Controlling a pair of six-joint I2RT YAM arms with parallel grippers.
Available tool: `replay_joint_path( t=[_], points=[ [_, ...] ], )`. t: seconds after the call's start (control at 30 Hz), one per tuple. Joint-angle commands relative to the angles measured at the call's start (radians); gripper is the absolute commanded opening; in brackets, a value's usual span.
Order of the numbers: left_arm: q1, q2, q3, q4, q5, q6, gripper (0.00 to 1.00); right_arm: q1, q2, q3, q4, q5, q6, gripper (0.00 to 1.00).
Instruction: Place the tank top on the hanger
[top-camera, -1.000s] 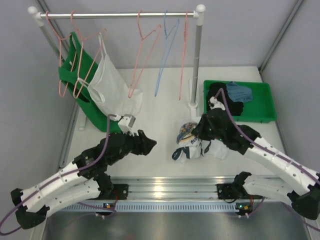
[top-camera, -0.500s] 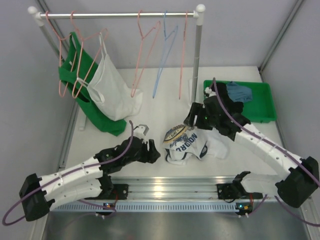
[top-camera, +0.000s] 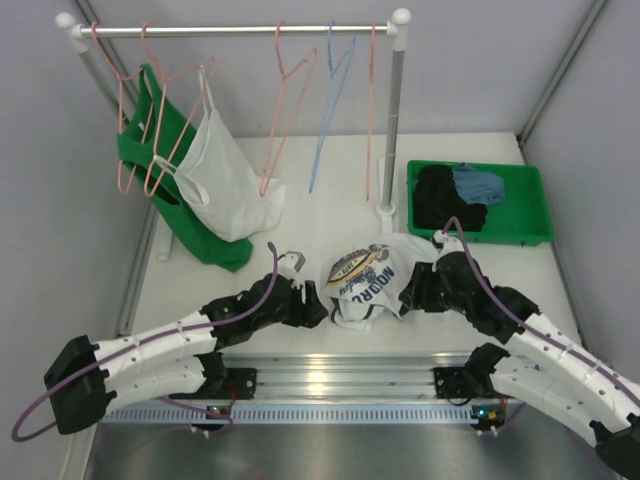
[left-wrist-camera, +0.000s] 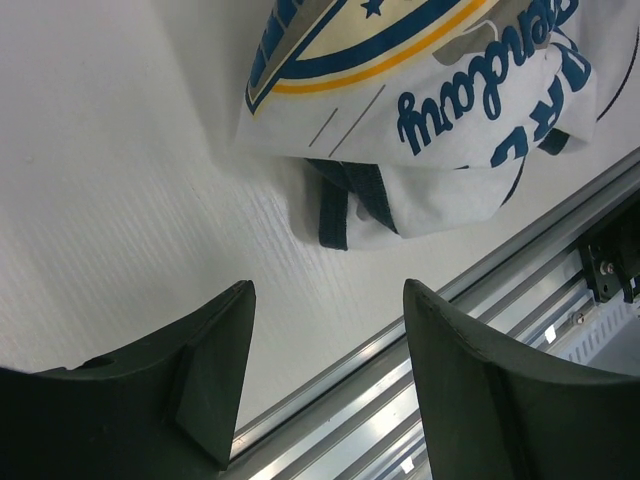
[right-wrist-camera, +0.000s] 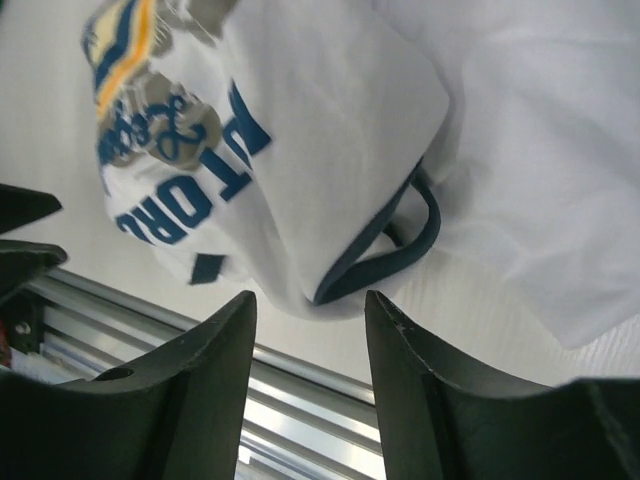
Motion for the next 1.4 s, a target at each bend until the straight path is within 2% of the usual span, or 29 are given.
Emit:
replay_joint_path(
  t=[0.0,0.2,0.43,0.53,0.6,0.63,0.67,0.77,0.9,1.07,1.37],
  points=[
    [-0.003,0.007,0.011,0.072,0.001,0.003,0.66,0.057,-0.011,-0.058,0.017,0.004,0.018,0.5],
    [-0.003,0.01,0.008,0.078,0.007,-0.011,0.66,0.093,-0.011,-0.139,0.091,0.015,0.021,0.52],
    [-0.003,0.027,0.008,0.092,0.016,-0.026,0.66,0.12,0.115,-0.152,0.203,0.072,0.005,0.48],
    [-0.003,0.036,0.009,0.096,0.018,-0.028,0.66,0.122,0.144,-0.142,0.231,0.083,-0.009,0.42],
    [-0.003,0.039,0.013,0.096,0.018,-0.028,0.66,0.122,0.147,-0.136,0.237,0.09,-0.015,0.33],
    [-0.003,0.04,0.014,0.096,0.018,-0.029,0.66,0.122,0.15,-0.127,0.228,0.109,-0.019,0.28],
    [-0.003,0.04,0.016,0.096,0.018,-0.029,0.66,0.122,0.15,-0.118,0.196,0.119,-0.022,0.17],
    [-0.003,0.042,0.013,0.101,0.016,-0.031,0.66,0.122,0.12,-0.054,0.153,0.15,-0.041,0.04],
    [-0.003,0.05,0.014,0.104,0.018,-0.029,0.66,0.123,0.077,-0.014,0.076,0.153,-0.055,0.0],
    [-0.003,0.045,0.009,0.11,0.018,-0.028,0.66,0.123,0.023,0.052,0.015,0.178,-0.057,0.0],
    [-0.003,0.002,0.006,0.164,0.056,-0.025,0.67,0.122,0.098,0.495,-0.188,0.187,-0.095,0.0]
  ],
)
